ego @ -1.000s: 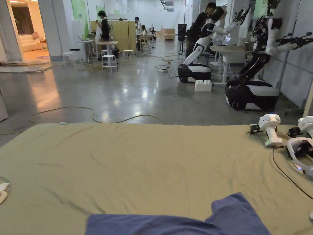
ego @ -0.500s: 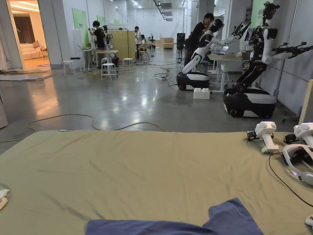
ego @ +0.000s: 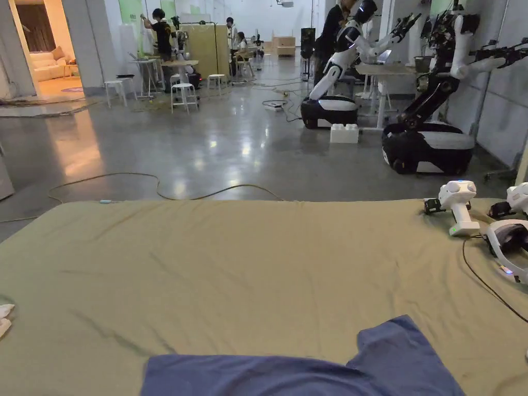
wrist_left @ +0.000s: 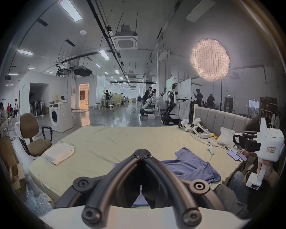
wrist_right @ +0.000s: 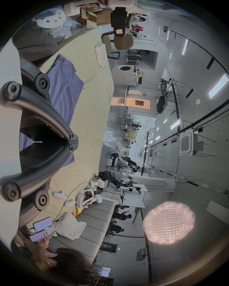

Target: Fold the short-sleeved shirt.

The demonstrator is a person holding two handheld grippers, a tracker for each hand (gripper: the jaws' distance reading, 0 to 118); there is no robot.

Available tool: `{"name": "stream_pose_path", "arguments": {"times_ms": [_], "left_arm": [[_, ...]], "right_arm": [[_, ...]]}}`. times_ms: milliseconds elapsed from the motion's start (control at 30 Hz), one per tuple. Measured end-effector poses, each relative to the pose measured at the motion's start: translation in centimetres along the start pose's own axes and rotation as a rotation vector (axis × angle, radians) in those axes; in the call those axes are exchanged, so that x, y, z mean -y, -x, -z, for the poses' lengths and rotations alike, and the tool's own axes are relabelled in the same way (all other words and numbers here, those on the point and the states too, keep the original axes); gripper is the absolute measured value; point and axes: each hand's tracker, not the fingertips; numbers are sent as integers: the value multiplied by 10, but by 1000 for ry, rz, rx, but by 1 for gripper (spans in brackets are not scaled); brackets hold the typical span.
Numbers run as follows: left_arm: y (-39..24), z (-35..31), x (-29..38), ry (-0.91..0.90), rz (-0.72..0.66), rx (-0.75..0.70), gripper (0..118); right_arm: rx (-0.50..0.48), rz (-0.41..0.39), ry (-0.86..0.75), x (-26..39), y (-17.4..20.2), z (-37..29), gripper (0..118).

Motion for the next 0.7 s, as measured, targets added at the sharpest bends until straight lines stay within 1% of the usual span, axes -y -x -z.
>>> {"name": "stream_pose_path", "arguments": {"times_ms": [67,133,167,200,233,267,300,333,367,467,567,633,667,700], "left_arm": [[8,21,3,41,-23,19,0],[15,52,6,76,-60,4,0],[22,74,8,131,-98,14,11],[32,96,12,155,-136,28,25],[43,118,19,172,-182,59,42],[56,143,28,199,-246,93,64],[66,170,34,249,-291,85,74],[76,199,39,310,-303,89,77],[84,230,45,366,-297,64,78],[89,311,56,480,-184,-17,78],[107,384,77,656,-191,-56,78],[106,416,93,706,-139,-104,78],[110,429,103,735,-141,-119,77],[111,438,111,746,-187,-113,76]], "right_arm": [[1,24,33,8,-3,12,0],[6,38,65,15,-9,20,0],[-1,45,82,19,-12,24,0],[-5,54,102,23,-15,27,0],[-2,62,123,27,-18,29,0],[0,70,149,32,-22,34,0],[4,78,173,36,-26,38,0],[13,87,197,41,-30,41,0],[25,104,218,46,-35,43,0],[45,189,287,62,-51,52,0],[81,238,349,76,-63,58,0],[91,247,376,83,-69,58,0],[96,253,392,87,-72,59,0],[102,262,416,91,-74,60,0]]}}
